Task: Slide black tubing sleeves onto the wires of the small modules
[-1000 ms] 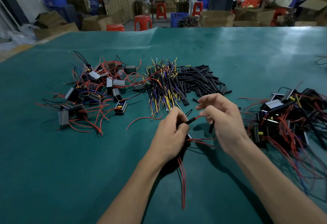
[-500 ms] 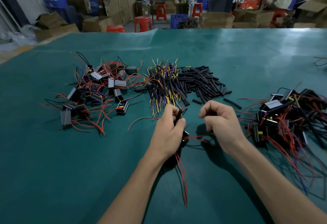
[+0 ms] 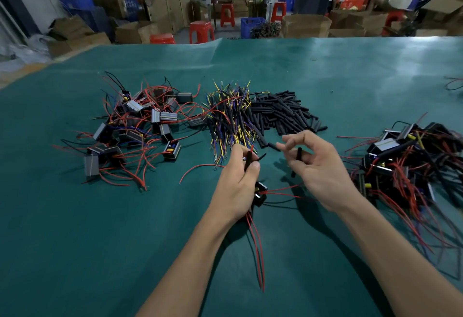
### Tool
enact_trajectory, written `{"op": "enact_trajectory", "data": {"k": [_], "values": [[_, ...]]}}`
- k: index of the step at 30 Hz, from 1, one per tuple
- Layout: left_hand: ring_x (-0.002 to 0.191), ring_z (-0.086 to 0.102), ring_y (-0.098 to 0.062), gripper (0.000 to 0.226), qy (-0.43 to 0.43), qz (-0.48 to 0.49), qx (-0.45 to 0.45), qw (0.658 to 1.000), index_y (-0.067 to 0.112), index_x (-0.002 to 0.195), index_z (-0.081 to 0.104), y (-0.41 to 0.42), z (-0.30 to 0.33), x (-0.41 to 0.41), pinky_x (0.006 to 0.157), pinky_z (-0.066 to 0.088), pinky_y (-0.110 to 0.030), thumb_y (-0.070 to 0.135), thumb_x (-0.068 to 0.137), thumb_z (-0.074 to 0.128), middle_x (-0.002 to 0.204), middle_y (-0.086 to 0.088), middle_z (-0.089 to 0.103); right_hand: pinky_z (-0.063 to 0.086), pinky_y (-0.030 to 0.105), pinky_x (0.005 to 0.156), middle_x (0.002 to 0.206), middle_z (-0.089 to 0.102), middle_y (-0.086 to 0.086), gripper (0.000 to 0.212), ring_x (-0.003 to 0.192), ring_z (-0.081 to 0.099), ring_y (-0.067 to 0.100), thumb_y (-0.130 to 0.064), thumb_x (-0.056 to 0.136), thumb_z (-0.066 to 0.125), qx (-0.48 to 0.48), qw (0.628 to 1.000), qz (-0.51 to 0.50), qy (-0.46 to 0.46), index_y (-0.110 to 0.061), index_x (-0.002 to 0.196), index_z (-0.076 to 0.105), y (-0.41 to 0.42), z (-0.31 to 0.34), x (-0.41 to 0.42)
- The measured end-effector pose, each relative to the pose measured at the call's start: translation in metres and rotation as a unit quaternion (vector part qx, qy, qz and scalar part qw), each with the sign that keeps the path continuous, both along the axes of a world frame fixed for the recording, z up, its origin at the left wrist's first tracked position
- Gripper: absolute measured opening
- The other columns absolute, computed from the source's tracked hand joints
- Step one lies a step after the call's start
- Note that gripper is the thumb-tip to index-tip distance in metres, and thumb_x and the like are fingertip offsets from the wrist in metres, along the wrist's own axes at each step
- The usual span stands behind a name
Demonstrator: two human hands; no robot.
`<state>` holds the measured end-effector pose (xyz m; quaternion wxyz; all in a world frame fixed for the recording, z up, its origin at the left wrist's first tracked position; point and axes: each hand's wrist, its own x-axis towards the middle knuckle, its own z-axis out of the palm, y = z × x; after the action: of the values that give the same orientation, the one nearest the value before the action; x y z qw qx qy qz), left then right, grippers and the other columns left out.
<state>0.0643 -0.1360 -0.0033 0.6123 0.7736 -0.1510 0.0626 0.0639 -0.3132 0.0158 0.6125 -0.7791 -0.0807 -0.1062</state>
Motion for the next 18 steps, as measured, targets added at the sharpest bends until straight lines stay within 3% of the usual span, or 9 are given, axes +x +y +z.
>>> {"op": "enact_trajectory", "data": {"k": [6, 9, 11, 14, 16, 18], "values": [[0.058, 0.037, -0.013, 0.005, 0.009, -0.006, -0.015, 1.0, 0.03, 0.089, 0.043, 0.0, -0.001, 0.001, 0.061, 0.033, -0.032, 0.026, 0.092, 0.045, 0.059, 0.016, 0.043, 0.055, 0.027, 0.094, 0.096, 0.077, -0.014, 0.018, 0.097, 0.071, -0.002, -0.012, 0.097, 0.067, -0.146, 0.987, -0.071, 0.018, -0.027, 0.103, 0.059, -0.004, -0.008, 0.0], [0.06, 0.037, -0.016, 0.003, 0.008, -0.007, -0.022, 1.0, 0.027, 0.09, 0.043, 0.0, -0.001, 0.001, 0.062, 0.034, -0.037, 0.025, 0.092, 0.045, 0.061, 0.014, 0.042, 0.054, 0.04, 0.092, 0.097, 0.078, -0.005, 0.005, 0.102, 0.069, 0.017, -0.026, 0.099, 0.064, -0.231, 0.968, -0.095, 0.008, -0.027, 0.103, 0.063, -0.008, -0.007, 0.002], [0.06, 0.038, -0.016, 0.002, 0.004, -0.009, -0.021, 1.0, 0.024, 0.092, 0.044, 0.001, -0.001, 0.001, 0.063, 0.035, -0.035, 0.024, 0.092, 0.046, 0.062, 0.012, 0.043, 0.052, 0.034, 0.081, 0.095, 0.078, -0.007, 0.003, 0.096, 0.066, 0.018, -0.028, 0.099, 0.064, -0.237, 0.965, -0.109, 0.0, -0.027, 0.101, 0.065, -0.011, -0.004, 0.003], [0.058, 0.038, -0.011, 0.007, -0.006, -0.02, -0.02, 1.0, 0.02, 0.092, 0.044, 0.0, 0.0, 0.0, 0.058, 0.038, -0.019, 0.015, 0.096, 0.047, 0.063, 0.01, 0.043, 0.045, 0.019, 0.061, 0.091, 0.079, -0.013, 0.004, 0.065, 0.059, 0.007, -0.02, 0.098, 0.066, -0.109, 0.99, -0.092, -0.003, -0.025, 0.098, 0.067, -0.011, 0.004, 0.003], [0.057, 0.037, -0.011, 0.014, -0.007, -0.028, -0.018, 0.999, 0.018, 0.094, 0.045, -0.001, 0.002, -0.001, 0.054, 0.039, -0.013, 0.006, 0.099, 0.046, 0.065, 0.002, 0.042, 0.051, 0.018, 0.062, 0.088, 0.079, -0.001, 0.004, 0.063, 0.062, 0.007, -0.01, 0.096, 0.067, 0.049, 0.997, -0.061, 0.006, -0.014, 0.096, 0.068, -0.006, 0.012, 0.001], [0.058, 0.036, -0.013, 0.017, -0.004, -0.034, -0.013, 0.999, 0.018, 0.095, 0.045, -0.001, 0.003, -0.001, 0.054, 0.039, -0.014, 0.002, 0.1, 0.046, 0.066, -0.001, 0.041, 0.056, 0.02, 0.067, 0.088, 0.078, 0.01, 0.009, 0.069, 0.067, 0.011, -0.008, 0.089, 0.071, 0.193, 0.98, -0.019, 0.036, -0.006, 0.097, 0.066, -0.003, 0.017, -0.002]]}}
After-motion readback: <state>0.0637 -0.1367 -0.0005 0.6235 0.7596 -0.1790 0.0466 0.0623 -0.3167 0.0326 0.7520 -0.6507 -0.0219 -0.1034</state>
